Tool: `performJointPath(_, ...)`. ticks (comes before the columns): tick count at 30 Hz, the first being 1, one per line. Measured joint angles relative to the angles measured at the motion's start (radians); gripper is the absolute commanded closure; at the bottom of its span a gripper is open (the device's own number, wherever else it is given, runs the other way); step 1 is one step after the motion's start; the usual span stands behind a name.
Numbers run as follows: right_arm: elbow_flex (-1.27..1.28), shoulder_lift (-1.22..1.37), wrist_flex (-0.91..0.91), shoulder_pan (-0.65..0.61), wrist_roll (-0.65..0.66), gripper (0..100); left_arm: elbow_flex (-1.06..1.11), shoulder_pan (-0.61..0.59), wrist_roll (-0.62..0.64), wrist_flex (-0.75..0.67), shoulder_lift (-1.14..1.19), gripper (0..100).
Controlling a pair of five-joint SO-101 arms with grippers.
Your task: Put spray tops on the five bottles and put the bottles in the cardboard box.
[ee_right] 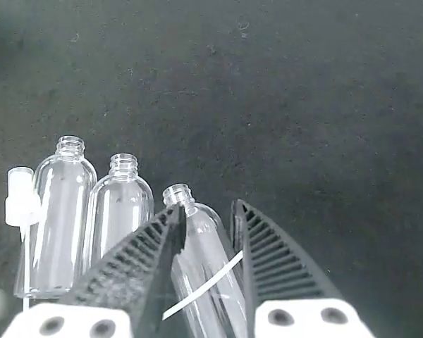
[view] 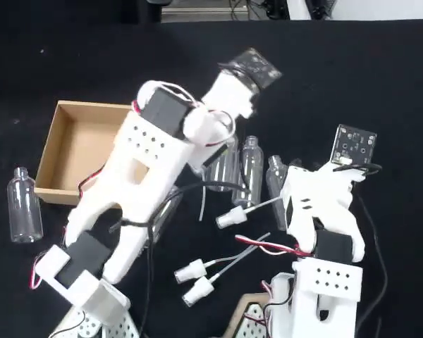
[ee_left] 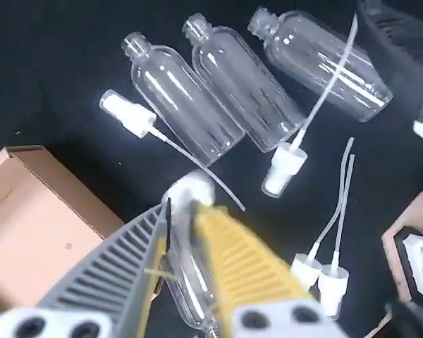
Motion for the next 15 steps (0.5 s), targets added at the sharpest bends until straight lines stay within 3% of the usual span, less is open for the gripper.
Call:
performJointPath(2,0.0,0.0,0.0,0.0,0.0,90.0,0.014,-0.006,0.0,0.0,0.0,70)
performJointPath(7,0.0,0.0,0.0,0.0,0.0,90.0,0.002,-0.014,0.0,0.0,-0.014,69)
performJointPath(15,0.0,0.0,0.0,-0.018,-0.011,89.9,-0.051,-0.275,0.0,0.003,-0.218,69)
